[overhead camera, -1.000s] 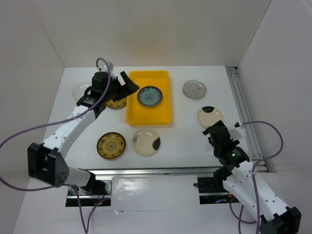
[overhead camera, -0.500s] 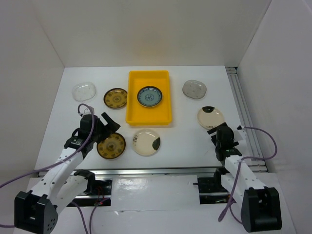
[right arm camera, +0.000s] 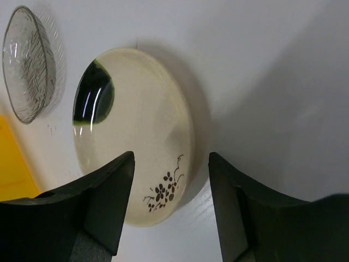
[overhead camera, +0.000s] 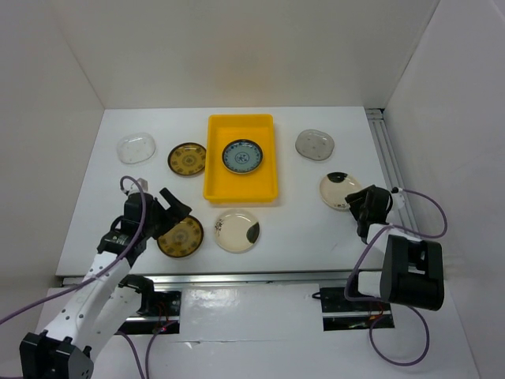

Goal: Place the plates into the plastic bin on the countertop

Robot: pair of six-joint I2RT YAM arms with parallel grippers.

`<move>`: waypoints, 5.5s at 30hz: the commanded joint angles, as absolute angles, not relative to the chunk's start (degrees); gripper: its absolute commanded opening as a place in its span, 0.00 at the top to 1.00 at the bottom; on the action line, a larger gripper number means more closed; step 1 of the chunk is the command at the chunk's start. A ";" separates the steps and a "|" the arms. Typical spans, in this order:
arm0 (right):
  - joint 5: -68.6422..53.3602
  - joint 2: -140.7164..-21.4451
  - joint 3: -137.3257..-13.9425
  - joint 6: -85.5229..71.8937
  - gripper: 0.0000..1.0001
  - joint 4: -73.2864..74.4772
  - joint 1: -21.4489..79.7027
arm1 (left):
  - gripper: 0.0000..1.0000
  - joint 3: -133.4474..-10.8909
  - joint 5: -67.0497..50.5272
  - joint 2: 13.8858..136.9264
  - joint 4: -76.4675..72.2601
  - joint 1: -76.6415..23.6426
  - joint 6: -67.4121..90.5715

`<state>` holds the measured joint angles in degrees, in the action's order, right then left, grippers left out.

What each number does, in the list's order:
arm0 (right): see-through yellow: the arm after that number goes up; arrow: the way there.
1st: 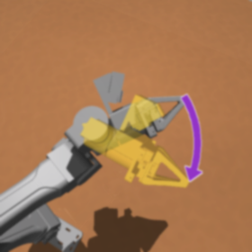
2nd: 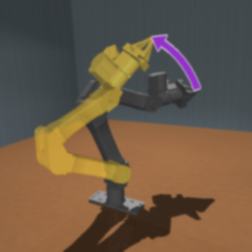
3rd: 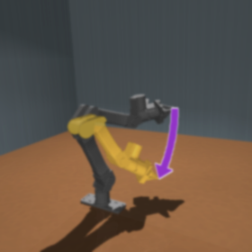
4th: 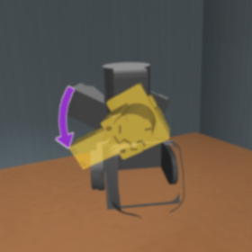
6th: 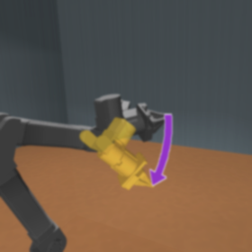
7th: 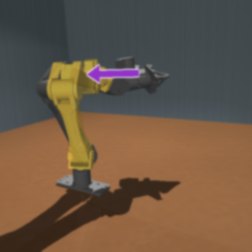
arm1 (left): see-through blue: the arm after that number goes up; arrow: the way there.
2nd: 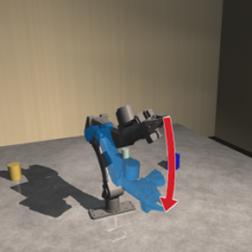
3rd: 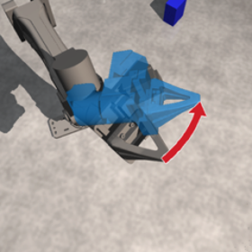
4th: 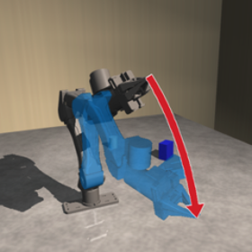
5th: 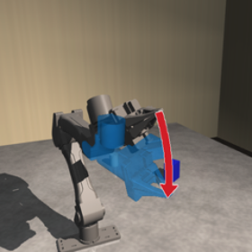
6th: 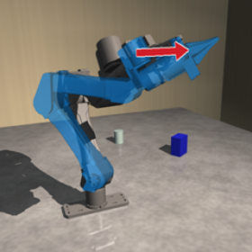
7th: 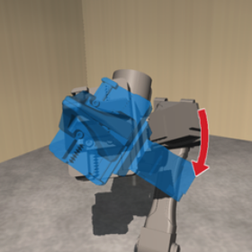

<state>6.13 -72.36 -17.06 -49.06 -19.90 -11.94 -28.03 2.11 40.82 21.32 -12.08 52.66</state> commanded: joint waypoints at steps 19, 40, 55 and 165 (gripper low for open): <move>1.85 -72.53 -17.67 -46.49 1.00 -12.66 -12.31 | 0.00 -38.84 6.86 35.34 37.08 -11.78 50.80; -5.43 -72.13 -46.21 -39.58 1.00 -18.98 17.98 | 0.00 -32.53 8.08 35.24 44.30 -11.78 65.29; -8.44 -109.67 -77.67 -32.96 1.00 -13.89 22.06 | 0.01 -27.44 15.99 40.42 44.04 -11.78 70.75; -2.02 -54.39 -15.12 -41.48 0.04 -11.68 46.23 | 1.00 -81.20 -7.47 112.93 -4.75 -13.63 42.10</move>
<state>-3.18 -52.36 -13.82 -42.30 -3.99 45.52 -77.28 -6.20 112.07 -1.21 -14.50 42.19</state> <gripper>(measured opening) 0.964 0.193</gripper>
